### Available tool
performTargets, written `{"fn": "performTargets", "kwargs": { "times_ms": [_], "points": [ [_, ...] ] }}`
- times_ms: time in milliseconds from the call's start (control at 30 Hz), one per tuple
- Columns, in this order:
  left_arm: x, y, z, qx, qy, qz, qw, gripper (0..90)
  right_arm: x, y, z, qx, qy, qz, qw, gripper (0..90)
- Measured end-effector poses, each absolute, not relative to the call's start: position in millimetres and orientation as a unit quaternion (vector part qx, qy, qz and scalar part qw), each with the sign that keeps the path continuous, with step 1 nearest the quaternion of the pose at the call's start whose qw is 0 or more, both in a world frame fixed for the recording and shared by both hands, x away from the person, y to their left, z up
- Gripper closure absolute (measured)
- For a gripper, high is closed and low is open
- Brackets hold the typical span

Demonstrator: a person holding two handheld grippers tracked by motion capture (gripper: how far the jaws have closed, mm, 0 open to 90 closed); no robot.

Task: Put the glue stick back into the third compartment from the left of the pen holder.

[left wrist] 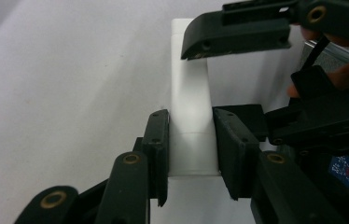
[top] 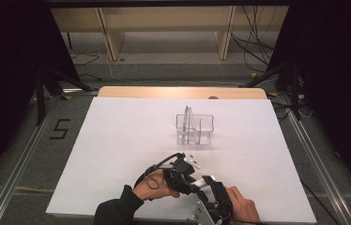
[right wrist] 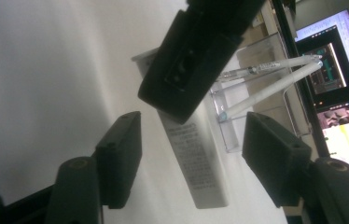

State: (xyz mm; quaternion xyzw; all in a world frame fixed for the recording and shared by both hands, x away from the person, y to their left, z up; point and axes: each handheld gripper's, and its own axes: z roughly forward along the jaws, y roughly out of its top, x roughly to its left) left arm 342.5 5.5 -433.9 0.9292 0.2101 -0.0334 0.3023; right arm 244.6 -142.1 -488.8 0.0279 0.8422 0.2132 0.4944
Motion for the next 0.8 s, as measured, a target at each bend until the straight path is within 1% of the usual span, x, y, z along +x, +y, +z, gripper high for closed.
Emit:
{"fn": "performTargets", "kwargs": {
  "times_ms": [133,367,800],
  "points": [
    [342,5,-434,0.930,0.208,-0.035,0.300,66.6,243,-141,-491,0.012,0.840,0.200,0.504,46.7],
    [341,4,-435,0.932,0.207,-0.038,0.297,66.6,242,-139,-495,-0.010,0.832,0.180,0.524,54.0],
    [341,4,-434,0.931,0.204,-0.047,0.297,66.6,239,-137,-499,-0.044,0.825,0.159,0.540,63.5]
  ]
}}
